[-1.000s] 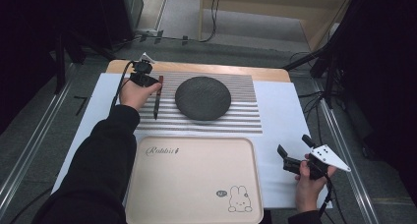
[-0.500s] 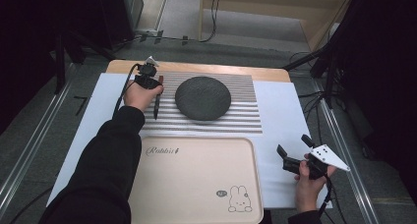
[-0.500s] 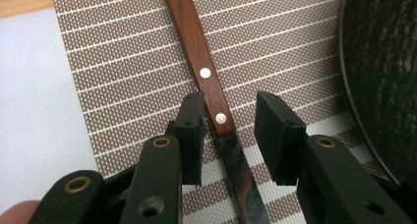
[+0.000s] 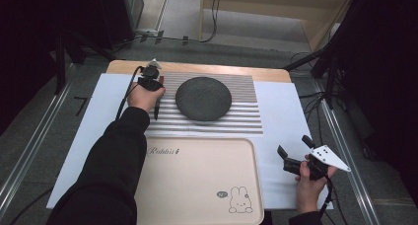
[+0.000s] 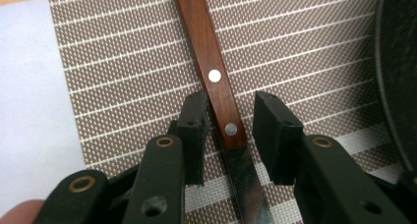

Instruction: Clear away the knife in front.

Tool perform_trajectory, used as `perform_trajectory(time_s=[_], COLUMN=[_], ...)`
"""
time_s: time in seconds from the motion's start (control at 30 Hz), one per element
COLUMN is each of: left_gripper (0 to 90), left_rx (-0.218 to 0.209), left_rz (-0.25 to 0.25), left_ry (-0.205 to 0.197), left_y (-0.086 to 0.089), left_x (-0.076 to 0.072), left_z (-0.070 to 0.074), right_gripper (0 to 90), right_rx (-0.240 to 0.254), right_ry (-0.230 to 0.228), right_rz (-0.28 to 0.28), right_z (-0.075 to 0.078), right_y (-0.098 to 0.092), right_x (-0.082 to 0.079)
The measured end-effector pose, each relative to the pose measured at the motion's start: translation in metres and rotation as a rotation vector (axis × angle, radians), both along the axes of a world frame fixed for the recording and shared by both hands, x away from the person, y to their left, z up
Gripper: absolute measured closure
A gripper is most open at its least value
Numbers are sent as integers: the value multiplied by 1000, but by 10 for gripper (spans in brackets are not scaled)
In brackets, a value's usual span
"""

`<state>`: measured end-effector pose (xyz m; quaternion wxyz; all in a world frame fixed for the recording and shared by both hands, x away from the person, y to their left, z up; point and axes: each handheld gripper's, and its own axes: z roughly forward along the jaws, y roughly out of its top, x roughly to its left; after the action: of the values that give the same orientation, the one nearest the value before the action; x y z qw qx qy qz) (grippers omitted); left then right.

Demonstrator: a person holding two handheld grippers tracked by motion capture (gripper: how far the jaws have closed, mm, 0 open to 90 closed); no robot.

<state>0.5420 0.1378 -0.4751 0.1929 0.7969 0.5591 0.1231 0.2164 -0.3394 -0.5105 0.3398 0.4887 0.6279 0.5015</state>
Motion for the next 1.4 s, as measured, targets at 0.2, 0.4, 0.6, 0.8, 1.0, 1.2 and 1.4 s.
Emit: perform_trajectory(time_s=[0.2, 0.4, 0.6, 0.8, 1.0, 1.2, 1.4], left_gripper=[762, 764, 766, 767, 767, 767, 767], left_rx=[17, 12, -6, -7, -27, -40, -39], left_rz=[-12, -15, -1, -16, -34, -61, -101], left_ry=[-6, -8, -15, -24, -35, -50, -56], left_y=[-1, 0, 2, 3, 4, 3, -1], left_x=[-1, -1, -2, -5, -9, -14, -21], left_z=[0, 0, -1, 5, 14, 20, 27], right_gripper=[0, 0, 0, 0, 0, 0, 0], right_rx=[0, 0, 4, 6, 14, 16, 12], right_ry=[4, 9, 12, 10, 10, 6, 1], right_rz=[-3, -1, -5, -3, 0, 4, 6], right_z=[-1, -1, -1, -1, -1, -1, 0], right_y=[-1, 0, -1, -2, -1, -1, -1], right_x=[1, 0, 1, 1, 1, 1, 0])
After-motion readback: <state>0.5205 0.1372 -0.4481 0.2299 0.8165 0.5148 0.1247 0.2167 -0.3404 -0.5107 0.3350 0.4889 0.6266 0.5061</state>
